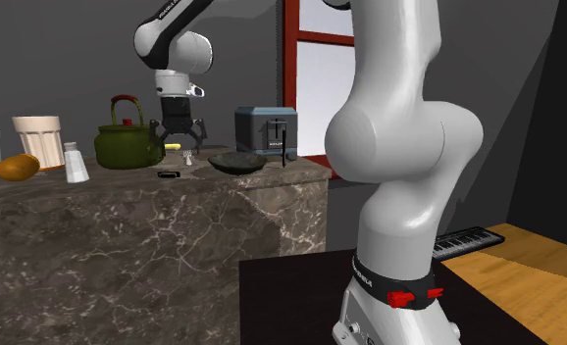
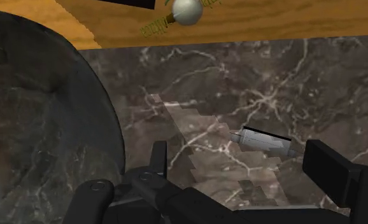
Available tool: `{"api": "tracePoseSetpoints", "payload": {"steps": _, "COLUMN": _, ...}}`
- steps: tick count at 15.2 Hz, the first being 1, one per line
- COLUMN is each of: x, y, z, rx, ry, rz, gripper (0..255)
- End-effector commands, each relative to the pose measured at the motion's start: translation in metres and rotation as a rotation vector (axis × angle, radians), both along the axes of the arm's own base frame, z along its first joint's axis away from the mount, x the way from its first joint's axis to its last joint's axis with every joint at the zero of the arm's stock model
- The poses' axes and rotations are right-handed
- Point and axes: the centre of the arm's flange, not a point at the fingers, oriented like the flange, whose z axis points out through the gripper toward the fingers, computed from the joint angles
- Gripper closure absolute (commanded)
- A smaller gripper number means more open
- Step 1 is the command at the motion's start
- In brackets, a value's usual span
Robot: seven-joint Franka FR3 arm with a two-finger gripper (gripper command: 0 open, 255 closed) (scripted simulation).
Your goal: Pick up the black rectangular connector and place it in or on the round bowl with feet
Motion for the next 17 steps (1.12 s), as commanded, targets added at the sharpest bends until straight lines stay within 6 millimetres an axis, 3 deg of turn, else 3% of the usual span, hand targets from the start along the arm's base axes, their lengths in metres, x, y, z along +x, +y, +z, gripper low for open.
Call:
{"api": "tracePoseSetpoints", "payload": {"steps": 1, "x": 0.008, "y": 0.024, "z": -0.01, "rx": 0.002, "ry": 0.0, "rz": 0.004, "gripper": 0}}
{"api": "tracePoseSetpoints", "payload": {"steps": 3, "x": 0.014, "y": 0.043, "z": -0.018, "rx": 0.003, "ry": 0.0, "rz": 0.009, "gripper": 0}}
{"api": "tracePoseSetpoints", "payload": {"steps": 11, "x": 0.012, "y": 0.042, "z": -0.058, "rx": 0.003, "ry": 0.0, "rz": 0.009, "gripper": 0}}
{"api": "tracePoseSetpoints", "payload": {"steps": 17, "x": 0.012, "y": 0.042, "z": -0.058, "rx": 0.003, "ry": 0.0, "rz": 0.009, "gripper": 0}}
